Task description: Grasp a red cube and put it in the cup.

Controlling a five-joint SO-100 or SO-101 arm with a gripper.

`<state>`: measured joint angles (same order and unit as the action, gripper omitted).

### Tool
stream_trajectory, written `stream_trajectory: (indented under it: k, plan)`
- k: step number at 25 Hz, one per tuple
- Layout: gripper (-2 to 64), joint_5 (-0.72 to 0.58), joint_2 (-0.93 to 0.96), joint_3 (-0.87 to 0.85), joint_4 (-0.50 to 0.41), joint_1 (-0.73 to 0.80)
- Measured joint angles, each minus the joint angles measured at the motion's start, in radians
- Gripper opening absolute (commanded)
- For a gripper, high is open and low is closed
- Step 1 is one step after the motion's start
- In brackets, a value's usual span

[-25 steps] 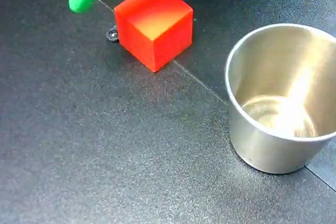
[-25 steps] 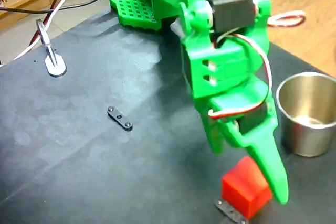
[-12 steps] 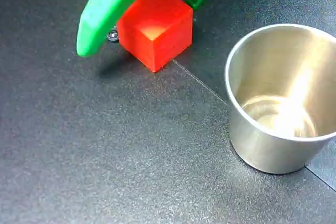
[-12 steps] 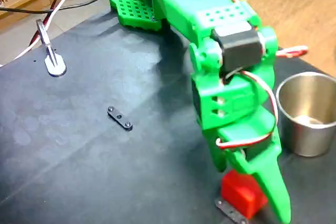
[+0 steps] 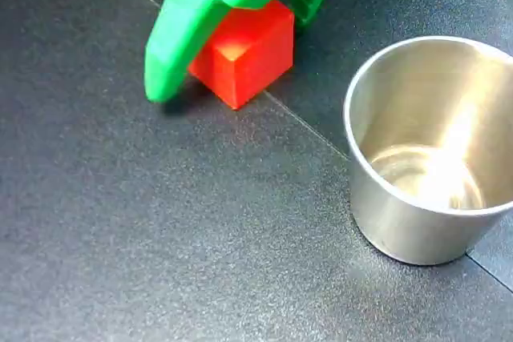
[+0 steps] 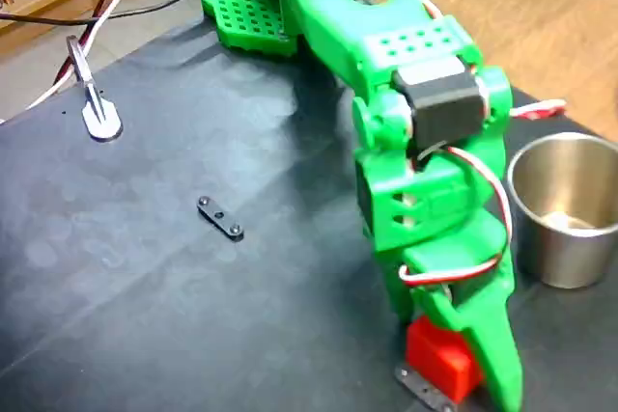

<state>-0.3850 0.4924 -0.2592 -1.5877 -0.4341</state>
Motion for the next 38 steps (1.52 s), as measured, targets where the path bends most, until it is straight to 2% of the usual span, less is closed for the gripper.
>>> stream_trajectory:
  k: [5, 7, 11, 19, 22, 26, 31, 34, 38]
  plan:
    - [1.9, 0.000, 0.000, 0.000, 0.003, 0.000]
    - [-2.4, 0.006, 0.000, 0.006, 0.005, 0.000]
    - [-0.2, 0.015, 0.028, 0.005, 0.000, 0.000]
    - [-0.2, 0.015, 0.273, -0.021, -0.005, 0.005]
    - [-0.2, 0.015, 0.393, -0.123, -0.005, 0.034]
    - [-0.2, 0.015, 0.626, -0.344, -0.005, 0.054]
    - [-0.2, 0.015, 0.900, -0.603, -0.005, 0.155]
    - [-0.2, 0.015, 0.985, -0.647, -0.005, 0.215]
    - [-0.2, 0.015, 1.008, -0.647, -0.005, 0.316]
